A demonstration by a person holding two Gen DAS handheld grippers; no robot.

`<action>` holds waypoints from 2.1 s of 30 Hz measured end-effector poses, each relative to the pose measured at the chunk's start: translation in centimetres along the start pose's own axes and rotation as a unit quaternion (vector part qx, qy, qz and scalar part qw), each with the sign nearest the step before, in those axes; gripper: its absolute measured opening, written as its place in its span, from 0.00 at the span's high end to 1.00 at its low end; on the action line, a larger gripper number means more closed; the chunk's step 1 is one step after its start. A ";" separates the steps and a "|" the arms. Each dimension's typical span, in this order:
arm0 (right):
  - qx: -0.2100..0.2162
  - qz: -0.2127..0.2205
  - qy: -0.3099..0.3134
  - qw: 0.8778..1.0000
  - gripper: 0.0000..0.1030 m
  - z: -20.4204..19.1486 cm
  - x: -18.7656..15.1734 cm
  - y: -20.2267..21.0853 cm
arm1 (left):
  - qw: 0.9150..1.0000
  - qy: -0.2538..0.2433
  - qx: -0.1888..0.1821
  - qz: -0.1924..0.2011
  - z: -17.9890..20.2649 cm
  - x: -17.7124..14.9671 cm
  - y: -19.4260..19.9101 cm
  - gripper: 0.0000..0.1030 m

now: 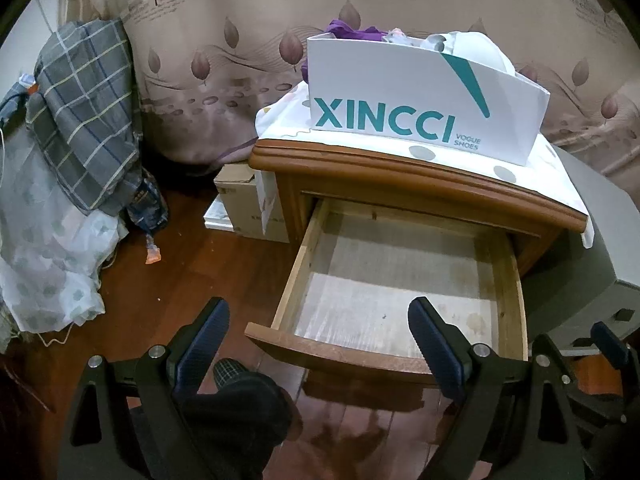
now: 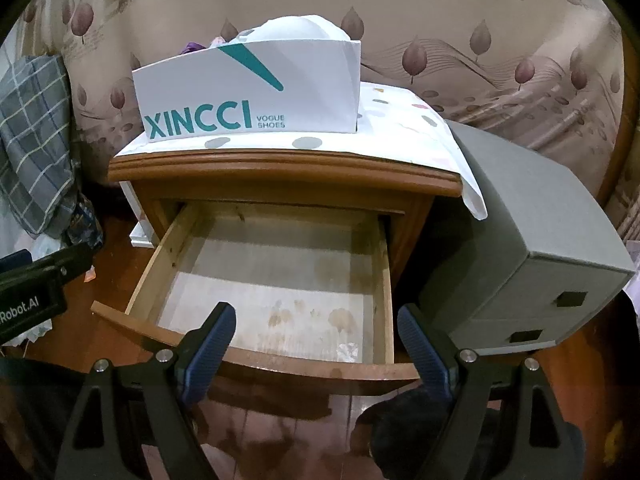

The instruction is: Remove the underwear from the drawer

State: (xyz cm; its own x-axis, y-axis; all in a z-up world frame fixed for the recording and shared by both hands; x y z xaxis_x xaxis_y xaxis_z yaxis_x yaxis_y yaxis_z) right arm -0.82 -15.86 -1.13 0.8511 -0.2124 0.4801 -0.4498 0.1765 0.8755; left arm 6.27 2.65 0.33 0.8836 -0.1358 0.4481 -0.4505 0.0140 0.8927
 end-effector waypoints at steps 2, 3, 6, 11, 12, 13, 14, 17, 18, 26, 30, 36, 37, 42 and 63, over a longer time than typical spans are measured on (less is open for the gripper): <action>-0.001 -0.004 0.000 1.000 0.17 -0.1 -0.1 -0.1 | 1.000 -0.003 0.003 0.002 0.1 0.0 0.1 0.14; -0.001 -0.004 0.000 1.000 0.17 -0.1 -0.1 -0.1 | 1.000 -0.005 0.005 0.003 0.2 0.0 0.1 0.14; 0.002 -0.006 0.003 1.000 0.17 -0.2 -0.2 -0.1 | 1.000 -0.005 0.003 0.001 0.2 0.0 0.0 0.14; 0.006 -0.013 0.006 1.000 0.17 -0.5 -0.5 -0.3 | 1.000 -0.005 0.003 0.001 0.2 0.0 0.0 0.14; 0.008 -0.014 0.006 1.000 0.17 -0.5 -0.6 -0.3 | 1.000 -0.003 0.004 0.001 0.2 0.0 0.0 0.14; 0.008 -0.015 0.006 1.000 0.17 -0.6 -0.6 -0.3 | 1.000 -0.004 0.002 0.001 0.2 -0.1 0.0 0.14; 0.008 -0.015 0.007 1.000 0.17 -0.6 -0.7 -0.3 | 1.000 -0.004 0.001 0.000 0.2 0.0 -0.1 0.14; 0.007 -0.014 0.011 1.000 0.17 -0.8 -0.7 -0.3 | 1.000 -0.004 -0.001 -0.002 0.2 0.0 0.0 0.14; 0.009 -0.015 0.011 1.000 0.17 -0.9 -0.7 -0.3 | 1.000 -0.003 -0.001 -0.002 0.2 0.1 0.0 0.14; 0.015 -0.022 0.014 1.000 0.17 -1.0 -0.8 -0.6 | 1.000 -0.002 -0.004 -0.003 0.2 0.2 -0.1 0.14; 0.015 -0.024 0.018 0.999 0.17 -1.3 -0.8 -0.7 | 1.000 -0.001 -0.004 -0.004 0.1 0.2 -0.2 0.14; 0.014 -0.025 0.025 0.999 0.17 -1.7 -0.8 -0.8 | 1.000 0.001 -0.009 -0.008 0.1 0.2 -0.4 0.14; 0.014 -0.025 0.025 0.999 0.17 -1.6 -0.7 -0.9 | 1.000 0.002 -0.011 -0.009 0.0 0.3 -0.5 0.14; 0.017 -0.026 0.023 0.999 0.17 -1.6 -0.7 -0.9 | 1.000 0.004 -0.010 -0.011 0.2 0.5 -0.7 0.14; 0.018 -0.032 0.029 0.999 0.17 -2.0 -0.8 -1.3 | 1.000 0.005 -0.017 -0.005 0.4 0.4 -0.9 0.14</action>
Point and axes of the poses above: each gripper's, at about its wrist camera, not at the fingertips, and y roughly against the way its jaws point, z to its right, x to its top, the point moved 6 cm from there along -y, roughly the way its jaws point, and after that the axes turned 14 degrees about -z, right-handed, at the moved point
